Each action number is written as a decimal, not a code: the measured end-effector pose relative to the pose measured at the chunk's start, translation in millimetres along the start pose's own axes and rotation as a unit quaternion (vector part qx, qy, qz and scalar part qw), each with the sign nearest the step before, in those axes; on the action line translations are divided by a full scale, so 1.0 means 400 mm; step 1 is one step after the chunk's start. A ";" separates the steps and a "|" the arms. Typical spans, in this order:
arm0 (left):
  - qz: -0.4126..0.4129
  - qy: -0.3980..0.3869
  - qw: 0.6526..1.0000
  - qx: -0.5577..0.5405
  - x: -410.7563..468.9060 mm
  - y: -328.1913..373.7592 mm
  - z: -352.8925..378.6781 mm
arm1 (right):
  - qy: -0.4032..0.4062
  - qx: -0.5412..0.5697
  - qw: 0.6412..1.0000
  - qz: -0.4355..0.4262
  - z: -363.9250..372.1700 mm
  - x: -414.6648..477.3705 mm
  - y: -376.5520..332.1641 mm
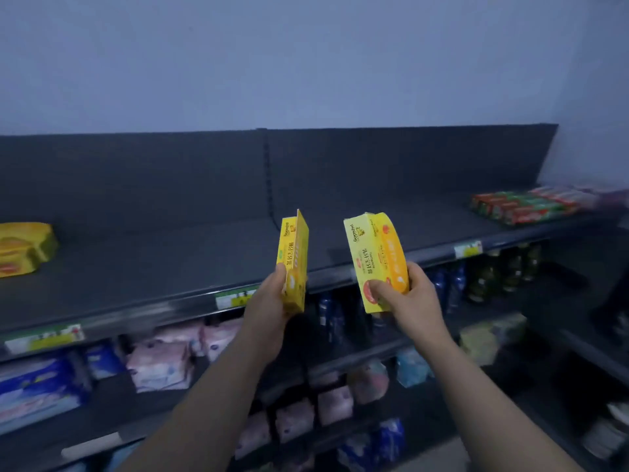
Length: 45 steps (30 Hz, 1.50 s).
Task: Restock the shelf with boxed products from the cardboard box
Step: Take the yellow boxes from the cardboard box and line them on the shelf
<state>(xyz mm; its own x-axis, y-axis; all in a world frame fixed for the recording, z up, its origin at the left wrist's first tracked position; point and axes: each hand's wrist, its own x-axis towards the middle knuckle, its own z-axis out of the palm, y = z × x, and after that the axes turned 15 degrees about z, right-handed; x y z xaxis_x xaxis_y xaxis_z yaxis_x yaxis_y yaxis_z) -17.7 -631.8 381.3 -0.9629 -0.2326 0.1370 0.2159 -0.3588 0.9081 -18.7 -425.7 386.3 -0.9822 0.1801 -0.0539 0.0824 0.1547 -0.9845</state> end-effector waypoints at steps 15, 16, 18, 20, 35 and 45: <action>0.195 0.265 0.944 0.040 -0.158 0.253 -0.452 | -0.274 -0.070 0.955 -0.085 0.500 -0.077 -0.132; 0.204 0.280 0.937 0.045 -0.167 0.272 -0.495 | -0.291 -0.073 0.949 -0.092 0.541 -0.088 -0.142; 0.222 0.298 0.926 0.065 -0.178 0.304 -0.550 | -0.300 -0.089 0.944 -0.106 0.597 -0.099 -0.158; 0.243 0.318 0.912 0.088 -0.181 0.342 -0.618 | -0.307 -0.112 0.938 -0.116 0.675 -0.110 -0.177; 0.292 0.397 0.862 0.120 -0.050 0.657 -1.103 | -0.279 -0.237 0.922 -0.122 1.220 -0.138 -0.311; 0.296 0.371 0.865 0.164 0.061 0.721 -1.262 | -0.263 -0.285 0.914 -0.119 1.441 -0.090 -0.295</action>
<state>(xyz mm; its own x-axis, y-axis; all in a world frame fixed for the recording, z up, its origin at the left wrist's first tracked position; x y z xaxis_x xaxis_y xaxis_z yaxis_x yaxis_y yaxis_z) 102.9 -1197.5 446.9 -0.3033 -0.8476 0.4354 0.4610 0.2693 0.8455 -90.7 -1010.5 408.3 -0.9163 -0.3945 -0.0692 -0.2178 0.6358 -0.7405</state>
